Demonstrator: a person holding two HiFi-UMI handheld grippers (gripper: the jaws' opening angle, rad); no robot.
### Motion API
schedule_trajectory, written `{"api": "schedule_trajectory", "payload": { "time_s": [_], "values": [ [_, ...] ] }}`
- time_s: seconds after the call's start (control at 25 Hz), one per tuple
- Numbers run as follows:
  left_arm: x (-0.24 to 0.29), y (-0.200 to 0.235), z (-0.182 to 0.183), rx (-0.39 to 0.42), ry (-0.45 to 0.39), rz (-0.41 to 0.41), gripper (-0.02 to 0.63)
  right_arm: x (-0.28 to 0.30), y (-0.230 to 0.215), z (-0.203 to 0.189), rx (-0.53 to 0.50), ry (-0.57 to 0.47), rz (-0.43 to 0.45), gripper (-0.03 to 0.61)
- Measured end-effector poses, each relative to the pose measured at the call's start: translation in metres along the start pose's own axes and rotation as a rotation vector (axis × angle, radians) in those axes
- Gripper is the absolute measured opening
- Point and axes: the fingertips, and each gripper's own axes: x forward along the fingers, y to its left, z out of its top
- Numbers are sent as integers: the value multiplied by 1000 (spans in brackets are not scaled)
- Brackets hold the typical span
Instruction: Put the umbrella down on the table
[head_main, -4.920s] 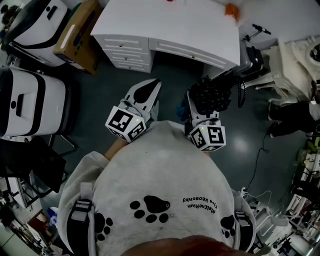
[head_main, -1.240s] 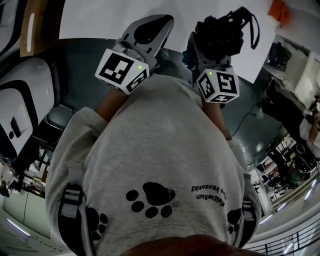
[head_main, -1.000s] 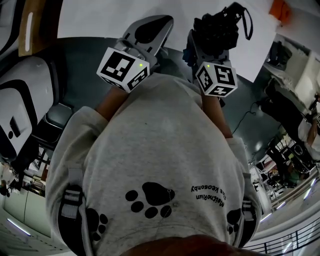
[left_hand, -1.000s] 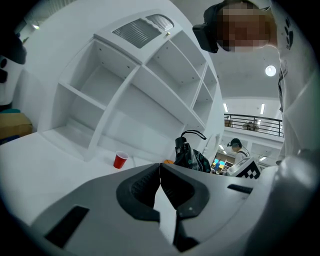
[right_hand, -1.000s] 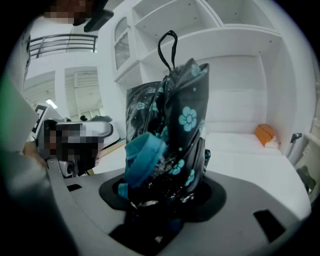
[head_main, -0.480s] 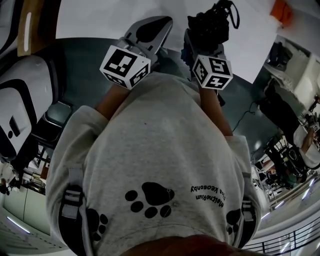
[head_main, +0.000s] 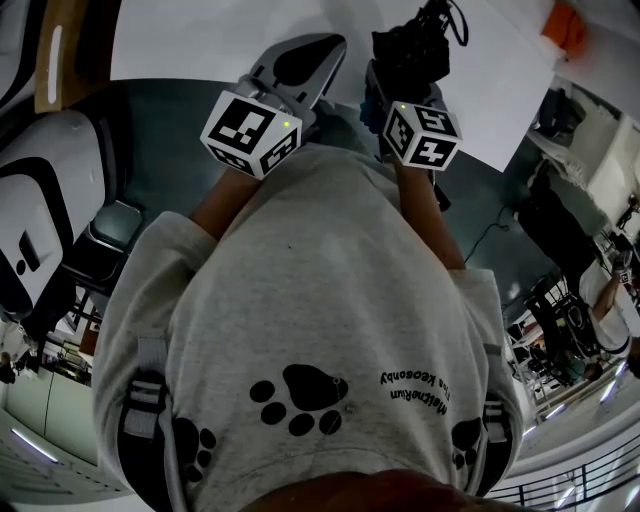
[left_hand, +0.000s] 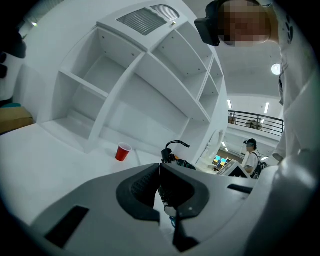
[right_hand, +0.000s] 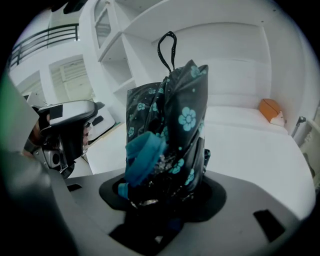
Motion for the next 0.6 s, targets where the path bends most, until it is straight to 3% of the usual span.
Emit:
{"api": "schedule_trajectory", "payload": {
  "time_s": [0.6],
  "values": [
    [16,7,-3,-11,13,38,18,21,-17,-6,55,80,20,264]
  ]
}}
